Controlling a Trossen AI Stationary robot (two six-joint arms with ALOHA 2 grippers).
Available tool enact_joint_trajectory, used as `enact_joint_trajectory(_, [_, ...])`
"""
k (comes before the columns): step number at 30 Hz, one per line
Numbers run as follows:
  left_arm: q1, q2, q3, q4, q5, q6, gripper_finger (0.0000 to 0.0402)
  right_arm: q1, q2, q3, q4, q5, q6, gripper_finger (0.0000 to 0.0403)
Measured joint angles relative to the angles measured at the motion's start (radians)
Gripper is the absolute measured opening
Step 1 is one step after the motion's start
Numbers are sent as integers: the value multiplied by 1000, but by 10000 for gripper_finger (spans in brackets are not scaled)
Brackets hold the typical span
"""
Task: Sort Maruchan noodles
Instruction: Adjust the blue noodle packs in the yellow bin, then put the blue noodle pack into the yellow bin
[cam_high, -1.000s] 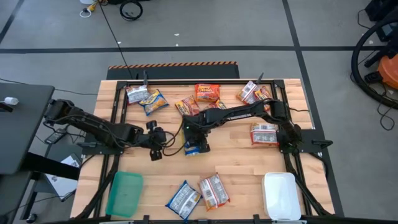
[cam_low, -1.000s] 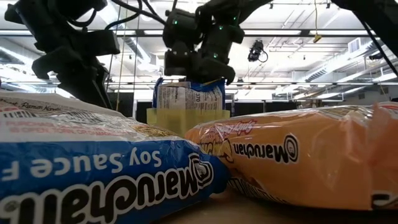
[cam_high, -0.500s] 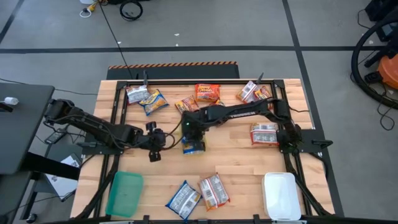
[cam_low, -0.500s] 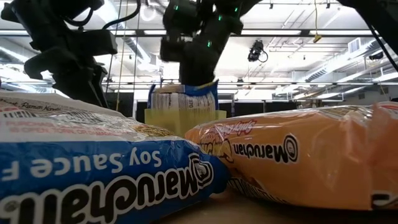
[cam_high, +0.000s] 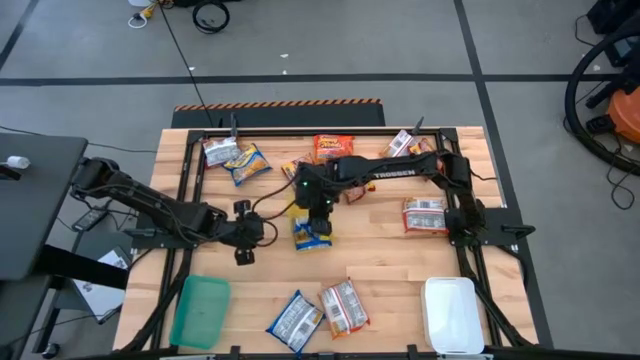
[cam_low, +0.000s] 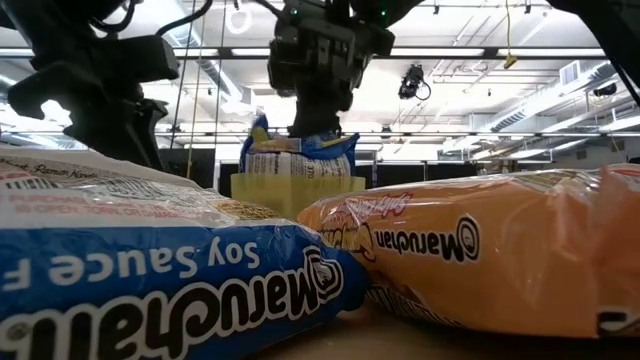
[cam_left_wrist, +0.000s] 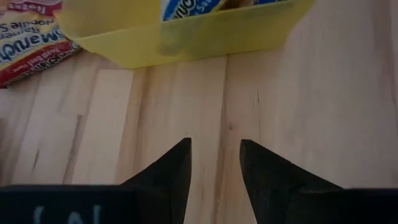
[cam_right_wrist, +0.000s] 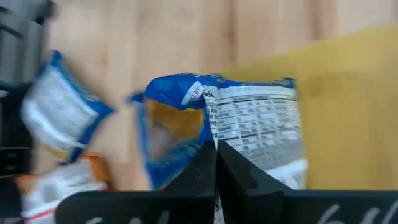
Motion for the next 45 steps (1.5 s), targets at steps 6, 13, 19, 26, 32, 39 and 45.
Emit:
enact_joint_trajectory(6, [66,-120,6,-127,-60,-17,146,-4,14,-11,2,52,-65,49])
enact_joint_trajectory(13, [321,-185,15,-248,-87,-36,183,22,-44,-7,-24,173,-96,120])
enact_joint_trajectory(19, [560,-137,15,-258,-90,1,211,134,-216,-46,-72,357,-109,142])
enact_joint_trajectory(26, [754,-23,15,-242,-111,27,213,299,-449,-359,87,532,22,142])
enact_joint_trajectory(32, [754,135,15,-146,-124,20,213,370,-597,-607,303,599,132,142])
enact_joint_trajectory(39, [757,281,14,-120,-137,-62,199,372,-642,-669,325,608,174,142])
enact_joint_trajectory(45, [740,308,16,37,-18,-112,77,367,-640,-668,337,608,176,142])
